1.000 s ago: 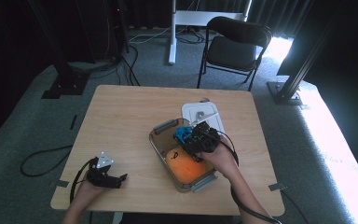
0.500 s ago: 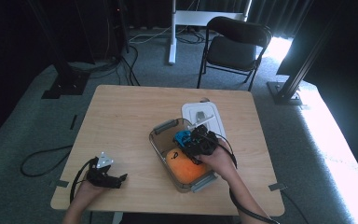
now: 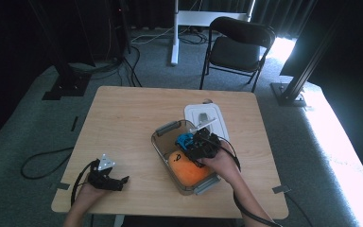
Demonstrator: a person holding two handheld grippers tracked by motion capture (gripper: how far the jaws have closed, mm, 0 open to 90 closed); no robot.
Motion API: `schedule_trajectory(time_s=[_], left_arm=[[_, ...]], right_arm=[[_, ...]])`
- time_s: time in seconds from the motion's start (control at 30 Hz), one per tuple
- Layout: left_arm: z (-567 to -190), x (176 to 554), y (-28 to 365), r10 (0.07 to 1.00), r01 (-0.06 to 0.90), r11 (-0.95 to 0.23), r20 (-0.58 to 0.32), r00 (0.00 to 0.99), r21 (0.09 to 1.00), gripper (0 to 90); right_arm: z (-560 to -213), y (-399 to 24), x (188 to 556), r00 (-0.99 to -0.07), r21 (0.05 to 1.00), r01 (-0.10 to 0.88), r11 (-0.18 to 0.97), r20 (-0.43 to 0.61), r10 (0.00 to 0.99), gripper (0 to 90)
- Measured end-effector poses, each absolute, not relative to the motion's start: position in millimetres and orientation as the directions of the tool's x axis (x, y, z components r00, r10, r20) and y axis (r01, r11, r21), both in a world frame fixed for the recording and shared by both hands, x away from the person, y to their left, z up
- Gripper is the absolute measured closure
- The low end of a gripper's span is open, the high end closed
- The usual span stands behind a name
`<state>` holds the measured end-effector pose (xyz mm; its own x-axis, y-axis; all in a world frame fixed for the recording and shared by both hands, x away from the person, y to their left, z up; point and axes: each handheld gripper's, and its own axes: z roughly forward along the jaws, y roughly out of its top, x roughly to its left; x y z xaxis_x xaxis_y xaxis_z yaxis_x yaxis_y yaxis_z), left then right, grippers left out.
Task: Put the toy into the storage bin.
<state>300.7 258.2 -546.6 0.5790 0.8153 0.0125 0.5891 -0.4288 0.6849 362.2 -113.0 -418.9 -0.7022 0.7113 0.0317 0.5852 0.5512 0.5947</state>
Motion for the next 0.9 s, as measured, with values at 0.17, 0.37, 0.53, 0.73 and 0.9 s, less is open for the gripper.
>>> schedule_trajectory(time_s=[0.17, 0.37, 0.53, 0.73, 0.9], left_arm=[[-546.6, 300.7, 258.2, 0.815, 0.589, -0.429, 0.013, 0.579, 0.685, 1.0], [-546.6, 300.7, 258.3, 0.815, 0.589, -0.429, 0.013, 0.579, 0.685, 0.9], [-546.6, 300.7, 258.2, 0.815, 0.589, -0.429, 0.013, 0.579, 0.685, 0.9], [-546.6, 300.7, 258.2, 0.815, 0.589, -0.429, 0.013, 0.579, 0.685, 1.0], [-546.6, 300.7, 258.2, 0.815, 0.589, -0.429, 0.013, 0.579, 0.685, 0.9]], right_arm=[[-417.0, -113.9, 361.3, -0.716, 0.606, 0.581, 0.543, 0.063, 0.695, 24.1], [-413.3, -115.7, 357.9, -0.723, 0.625, 0.574, 0.529, 0.084, 0.686, 20.7], [-402.7, -125.3, 355.1, -0.707, 0.665, 0.568, 0.485, 0.092, 0.701, 19.3], [-398.4, -140.7, 356.6, -0.683, 0.676, 0.580, 0.455, 0.100, 0.724, 19.3], [-398.6, -153.6, 357.7, -0.658, 0.681, 0.597, 0.423, 0.115, 0.744, 18.5]])
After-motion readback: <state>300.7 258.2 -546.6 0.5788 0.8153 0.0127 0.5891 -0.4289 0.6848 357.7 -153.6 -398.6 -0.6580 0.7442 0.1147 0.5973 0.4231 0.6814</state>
